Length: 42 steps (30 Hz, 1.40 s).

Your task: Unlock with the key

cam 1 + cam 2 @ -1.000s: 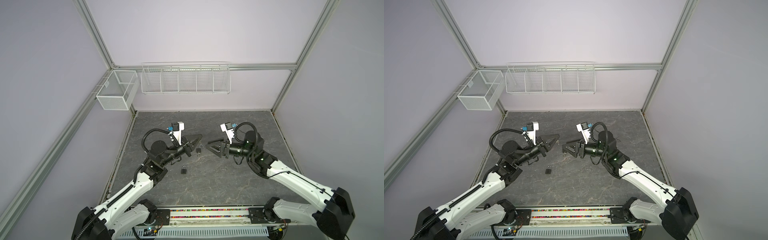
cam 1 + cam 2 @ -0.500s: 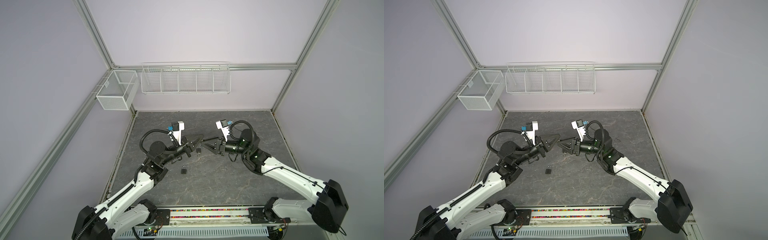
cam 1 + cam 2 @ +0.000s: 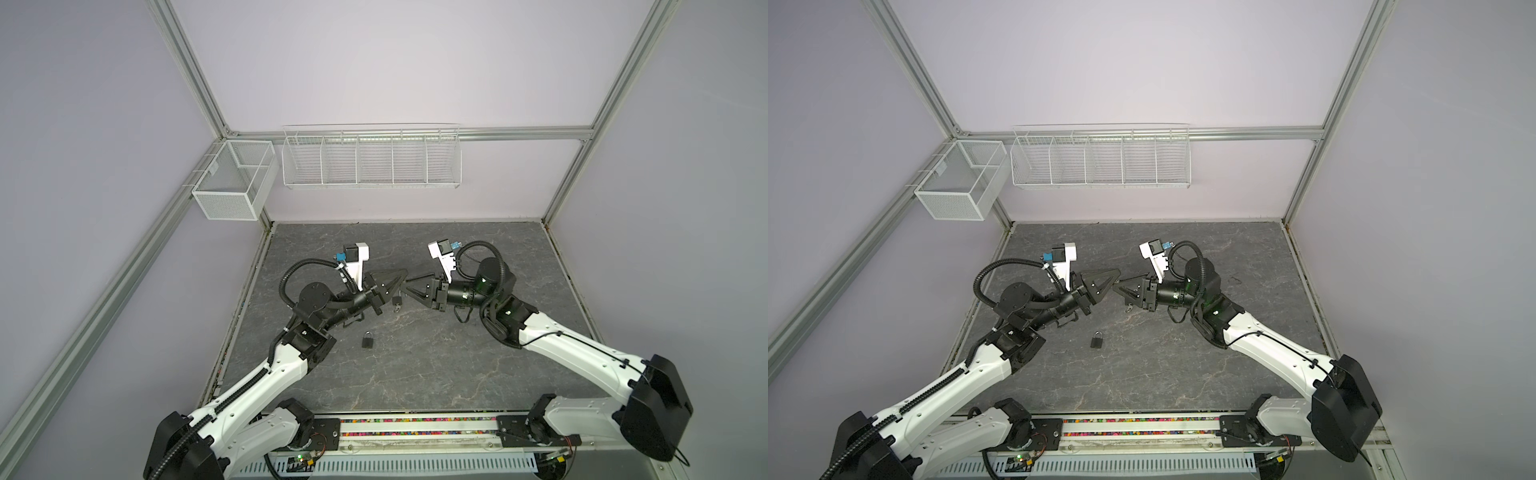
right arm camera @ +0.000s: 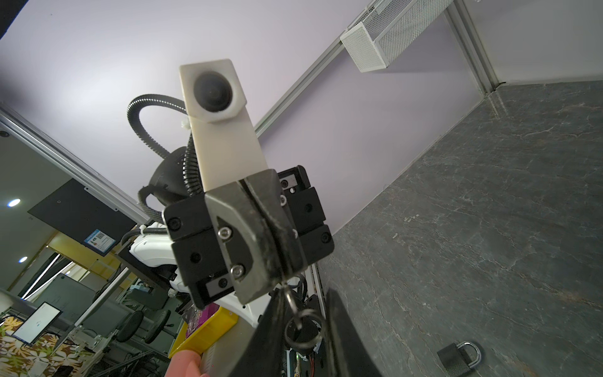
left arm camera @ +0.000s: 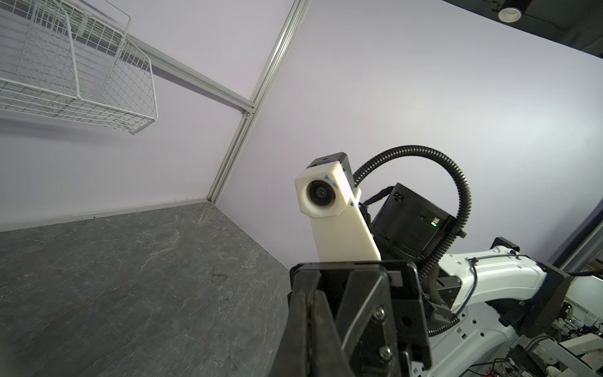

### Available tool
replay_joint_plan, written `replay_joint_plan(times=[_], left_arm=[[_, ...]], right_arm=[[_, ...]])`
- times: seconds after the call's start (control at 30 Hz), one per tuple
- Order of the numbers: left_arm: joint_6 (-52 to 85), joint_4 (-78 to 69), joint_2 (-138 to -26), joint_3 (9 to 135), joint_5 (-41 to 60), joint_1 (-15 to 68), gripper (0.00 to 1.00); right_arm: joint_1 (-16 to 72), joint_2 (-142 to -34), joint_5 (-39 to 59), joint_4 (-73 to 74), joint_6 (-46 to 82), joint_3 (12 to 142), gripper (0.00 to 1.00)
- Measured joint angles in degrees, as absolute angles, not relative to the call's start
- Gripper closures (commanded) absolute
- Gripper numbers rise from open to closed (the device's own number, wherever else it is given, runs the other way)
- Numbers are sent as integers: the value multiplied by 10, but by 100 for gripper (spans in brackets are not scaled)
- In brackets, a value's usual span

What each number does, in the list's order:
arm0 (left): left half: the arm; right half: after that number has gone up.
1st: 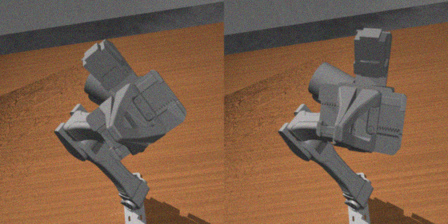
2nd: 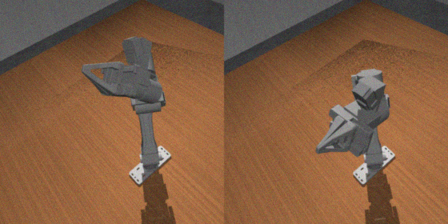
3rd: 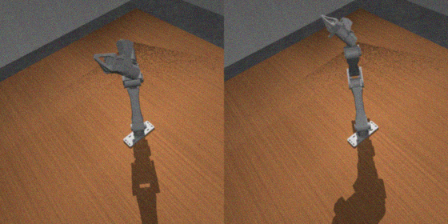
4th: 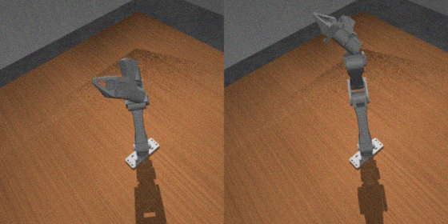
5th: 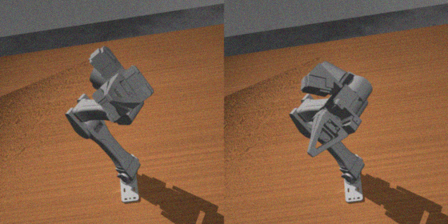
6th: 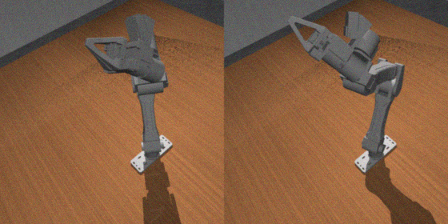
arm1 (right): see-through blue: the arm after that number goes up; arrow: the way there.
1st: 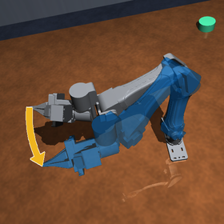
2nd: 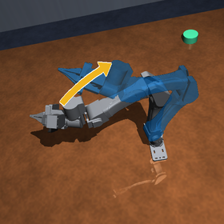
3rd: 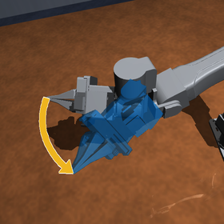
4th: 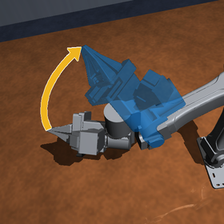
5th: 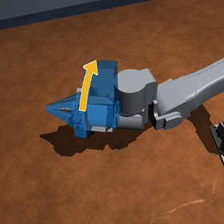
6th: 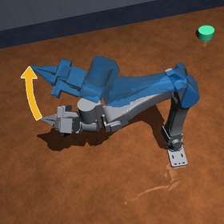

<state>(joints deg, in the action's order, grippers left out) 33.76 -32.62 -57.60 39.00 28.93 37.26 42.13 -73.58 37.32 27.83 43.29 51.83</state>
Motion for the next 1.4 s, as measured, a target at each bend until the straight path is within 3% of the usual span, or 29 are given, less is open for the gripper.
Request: replay_joint_plan(times=[0.3,0.4,0.8,0.83,0.9,0.97,1.1,1.4], left_arm=[[337,-325,-575,390,288,373,100],[336,-325,-575,390,287,372,100],[335,-319,-571,390,279,373,100],[335,-318,-571,390,278,373,96],[331,-317,-569,390,272,373,68],[326,-311,-564,390,266,373,52],[319,-271,-536,393,240,373,41],[310,3,-465,437,62,374,37]], right_arm=[[422,-740,375,294,434,518,81],[422,-741,378,301,436,519,93],[422,-742,382,303,434,520,94],[422,-742,382,301,433,521,94],[422,-742,380,288,428,527,94],[423,-741,369,267,423,534,94],[419,-739,344,207,404,536,94],[420,-719,282,62,347,519,94]])
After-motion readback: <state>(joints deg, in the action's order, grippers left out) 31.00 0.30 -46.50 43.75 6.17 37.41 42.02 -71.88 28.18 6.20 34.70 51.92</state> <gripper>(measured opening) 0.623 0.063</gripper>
